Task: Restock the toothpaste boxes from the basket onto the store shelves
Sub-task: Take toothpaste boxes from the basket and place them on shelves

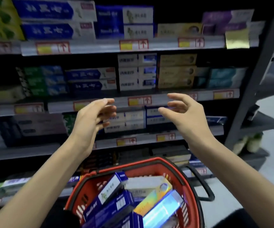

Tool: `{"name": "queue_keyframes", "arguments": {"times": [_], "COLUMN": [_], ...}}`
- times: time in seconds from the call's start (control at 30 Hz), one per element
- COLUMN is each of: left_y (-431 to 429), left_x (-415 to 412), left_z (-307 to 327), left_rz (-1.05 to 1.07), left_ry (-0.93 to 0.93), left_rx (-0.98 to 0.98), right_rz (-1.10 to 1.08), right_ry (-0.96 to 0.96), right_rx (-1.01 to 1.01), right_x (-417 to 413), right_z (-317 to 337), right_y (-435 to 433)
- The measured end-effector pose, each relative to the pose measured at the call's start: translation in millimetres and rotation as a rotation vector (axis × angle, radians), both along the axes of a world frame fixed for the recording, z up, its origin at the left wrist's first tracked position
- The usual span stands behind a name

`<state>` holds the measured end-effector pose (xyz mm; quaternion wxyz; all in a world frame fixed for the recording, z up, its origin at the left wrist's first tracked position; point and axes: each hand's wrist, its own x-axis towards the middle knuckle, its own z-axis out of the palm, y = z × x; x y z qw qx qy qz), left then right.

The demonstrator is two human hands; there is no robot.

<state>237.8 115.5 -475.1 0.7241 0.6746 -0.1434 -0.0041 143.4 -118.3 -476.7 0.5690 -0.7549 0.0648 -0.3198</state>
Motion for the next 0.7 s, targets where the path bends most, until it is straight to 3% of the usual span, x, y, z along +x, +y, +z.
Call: {"name": "queue_keyframes", "arguments": {"times": [0.13, 0.23, 0.33, 0.4, 0.5, 0.6, 0.7], "left_y": [-5.6, -4.0, 6.0, 12.3, 22.0, 31.7, 32.2], "left_x": [4.3, 6.8, 19.5, 23.6, 31.0, 43.8, 47.2], "left_z": [-60.3, -130.3, -190.6, -205.5, -217.4, -235.6, -248.9], "left_rz": [0.005, -0.054, -0.125, -0.195, -0.2, -0.185, -0.29], "left_ry": [0.117, 0.252, 0.065, -0.095, -0.161, -0.07, 0.061], "left_rx": [0.171, 0.441, 0.93, 1.254, 1.418, 1.442, 1.503], "right_rz": [-0.027, 0.05, 0.227, 0.262, 0.218, 0.132, 0.186], "right_ry": [0.102, 0.365, 0.727, 0.838, 0.798, 0.698, 0.731], "right_rx": [-0.172, -0.57, -1.102, -1.311, -1.238, -1.051, -1.072], "right_x": [14.3, 30.2, 27.7, 16.0, 0.2, -12.3, -33.0], "right_z": [-61.6, -134.3, -210.3, -242.5, -261.1, -273.4, -293.1], "right_y": [-1.9, -6.0, -14.3, -20.0, -35.8, -70.4, -97.9]}}
